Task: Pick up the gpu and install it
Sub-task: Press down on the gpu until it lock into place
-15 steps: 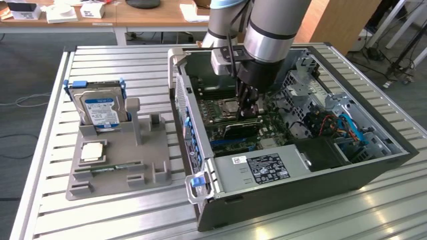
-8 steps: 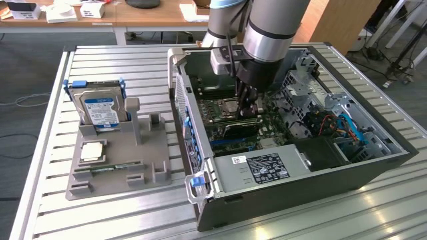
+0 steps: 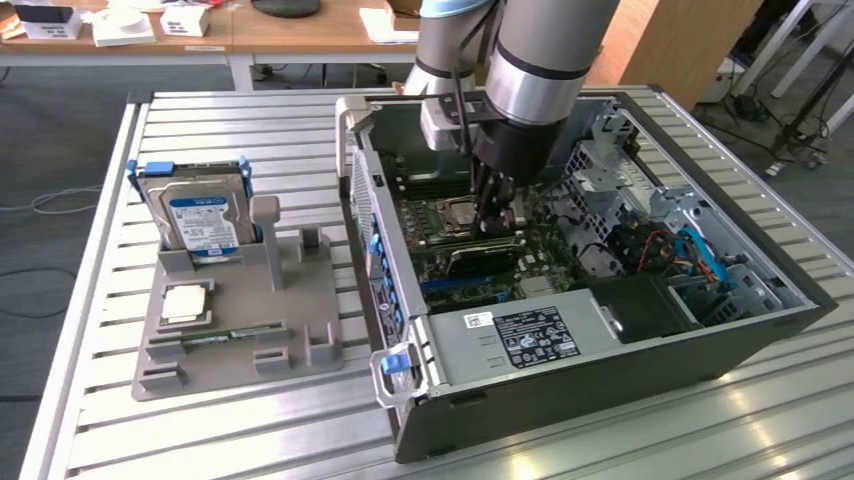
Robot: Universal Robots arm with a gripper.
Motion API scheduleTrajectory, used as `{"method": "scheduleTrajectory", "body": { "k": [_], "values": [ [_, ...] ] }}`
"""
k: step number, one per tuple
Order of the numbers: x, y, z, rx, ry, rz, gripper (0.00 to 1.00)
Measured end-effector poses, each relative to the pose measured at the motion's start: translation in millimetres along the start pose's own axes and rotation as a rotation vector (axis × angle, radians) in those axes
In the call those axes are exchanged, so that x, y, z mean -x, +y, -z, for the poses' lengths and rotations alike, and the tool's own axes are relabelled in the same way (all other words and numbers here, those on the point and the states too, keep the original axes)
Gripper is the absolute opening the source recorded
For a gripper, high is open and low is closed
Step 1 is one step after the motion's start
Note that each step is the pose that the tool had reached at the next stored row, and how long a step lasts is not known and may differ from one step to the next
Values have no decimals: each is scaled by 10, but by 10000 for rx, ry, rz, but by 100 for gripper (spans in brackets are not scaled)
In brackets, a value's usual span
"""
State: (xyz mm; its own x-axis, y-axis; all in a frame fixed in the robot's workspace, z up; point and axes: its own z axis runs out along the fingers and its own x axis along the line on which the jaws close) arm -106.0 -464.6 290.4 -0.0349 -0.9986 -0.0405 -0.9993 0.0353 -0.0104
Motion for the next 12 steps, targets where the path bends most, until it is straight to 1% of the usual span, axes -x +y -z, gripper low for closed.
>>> {"method": "scheduleTrajectory", "body": {
  "k": [3,12],
  "values": [
    [-2,1,-40,0,0,-1,11],
    [-2,1,-50,0,0,0,11]
  ]
}}
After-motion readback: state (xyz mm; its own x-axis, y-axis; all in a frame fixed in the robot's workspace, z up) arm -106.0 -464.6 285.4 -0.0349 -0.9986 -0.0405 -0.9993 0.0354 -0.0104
